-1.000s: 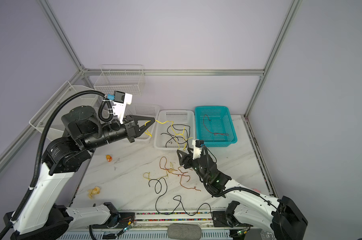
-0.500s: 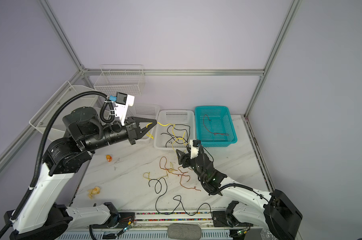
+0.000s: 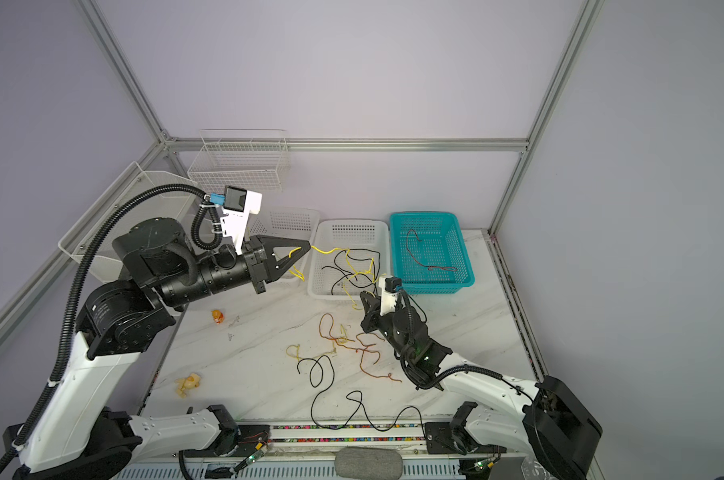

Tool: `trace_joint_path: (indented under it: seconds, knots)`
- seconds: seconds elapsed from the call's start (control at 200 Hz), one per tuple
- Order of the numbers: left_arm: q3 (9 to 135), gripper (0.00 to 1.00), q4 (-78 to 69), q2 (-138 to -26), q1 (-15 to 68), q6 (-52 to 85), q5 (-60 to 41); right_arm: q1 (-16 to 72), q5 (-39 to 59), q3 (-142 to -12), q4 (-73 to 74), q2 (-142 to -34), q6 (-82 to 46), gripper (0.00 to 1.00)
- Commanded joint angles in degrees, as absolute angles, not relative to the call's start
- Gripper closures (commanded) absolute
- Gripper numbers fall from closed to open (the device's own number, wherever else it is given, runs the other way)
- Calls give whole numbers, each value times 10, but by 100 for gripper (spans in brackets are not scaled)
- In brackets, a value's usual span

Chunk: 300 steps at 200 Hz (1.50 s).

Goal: Untangle the cables

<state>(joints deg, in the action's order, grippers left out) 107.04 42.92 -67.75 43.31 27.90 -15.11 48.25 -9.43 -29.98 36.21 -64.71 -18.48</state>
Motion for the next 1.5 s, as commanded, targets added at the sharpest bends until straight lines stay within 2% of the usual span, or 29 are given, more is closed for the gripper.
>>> trace_joint_path:
  seconds: [0.0, 0.155, 0.445, 0.655, 1.0, 1.11, 1.275, 1.385, 1.495]
  knots:
    - [1079, 100, 398, -660, 437, 276, -138, 481, -77, -298, 358, -621, -177, 100]
    - [1045, 100, 393, -656, 437, 270, -125, 481, -54, -308, 319, -579, -192, 100]
    - [983, 100, 425, -642, 436, 245, -95, 481, -113, -362, 173, -499, -179, 100]
    - [955, 100, 437, -628, 435, 244, -106, 480, -130, -394, 139, -533, -161, 100]
    - [927, 100, 432, -589, 391, 255, -225, 448, -121, -432, 122, -611, -175, 100]
    - [937, 100, 471, -587, 374, 225, -191, 434, -116, -436, 106, -613, -182, 100]
    - [942, 100, 519, -612, 318, 152, -68, 424, -94, -434, 85, -604, -190, 100]
    - [912, 100, 476, -636, 268, 135, -6, 423, -69, -441, 65, -599, -194, 100]
    - [883, 100, 406, -681, 211, 105, -3, 423, -53, -449, 49, -595, -195, 100]
